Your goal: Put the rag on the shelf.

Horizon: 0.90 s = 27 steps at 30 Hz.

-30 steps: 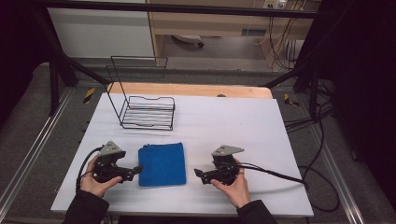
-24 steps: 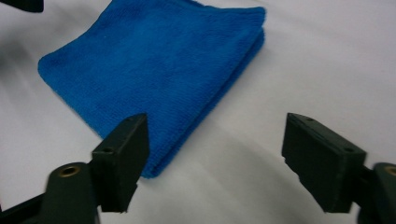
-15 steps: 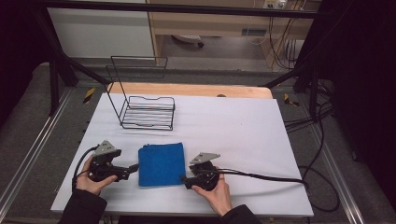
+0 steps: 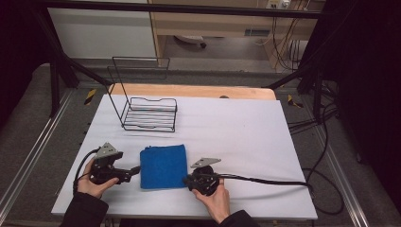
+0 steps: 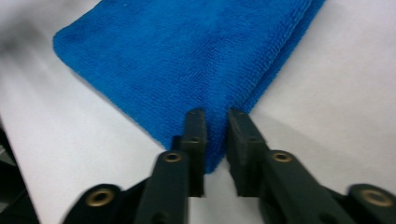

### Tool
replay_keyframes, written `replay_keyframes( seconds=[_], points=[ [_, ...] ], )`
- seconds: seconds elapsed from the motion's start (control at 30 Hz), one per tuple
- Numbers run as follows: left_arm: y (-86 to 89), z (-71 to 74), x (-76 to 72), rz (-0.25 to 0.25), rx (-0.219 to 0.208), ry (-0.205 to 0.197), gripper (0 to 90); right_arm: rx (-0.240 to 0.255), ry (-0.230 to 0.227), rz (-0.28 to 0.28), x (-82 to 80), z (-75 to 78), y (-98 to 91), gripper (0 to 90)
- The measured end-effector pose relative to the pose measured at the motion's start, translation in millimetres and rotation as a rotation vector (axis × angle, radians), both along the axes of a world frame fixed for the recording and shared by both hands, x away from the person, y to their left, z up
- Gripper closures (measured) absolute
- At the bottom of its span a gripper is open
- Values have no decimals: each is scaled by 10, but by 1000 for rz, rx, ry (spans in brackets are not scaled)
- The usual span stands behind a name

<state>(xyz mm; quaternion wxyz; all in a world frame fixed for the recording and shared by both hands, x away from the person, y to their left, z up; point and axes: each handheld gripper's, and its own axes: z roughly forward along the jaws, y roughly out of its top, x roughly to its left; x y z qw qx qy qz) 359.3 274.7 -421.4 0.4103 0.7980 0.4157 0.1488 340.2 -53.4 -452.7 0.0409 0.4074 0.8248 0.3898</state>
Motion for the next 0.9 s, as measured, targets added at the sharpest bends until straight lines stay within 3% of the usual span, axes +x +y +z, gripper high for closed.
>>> replay_keyframes(
  seconds=[0.1,0.3,0.53,0.7,0.83,0.9],
  points=[
    [-1,4,-4,0,-2,-2,55,12,12,6,2,7,-6,868],
    [-1,13,-18,-3,-7,-2,56,-7,14,14,62,128,-109,881],
    [-85,61,22,-18,-27,-1,103,-105,-11,9,224,254,-382,873],
    [-353,97,170,-90,3,7,231,-155,-38,24,326,242,-482,868],
    [-564,26,336,-129,37,53,368,-181,-49,8,386,191,-509,840],
    [-611,-32,413,-139,56,101,452,-190,-64,-2,394,193,-513,778]
  ],
)
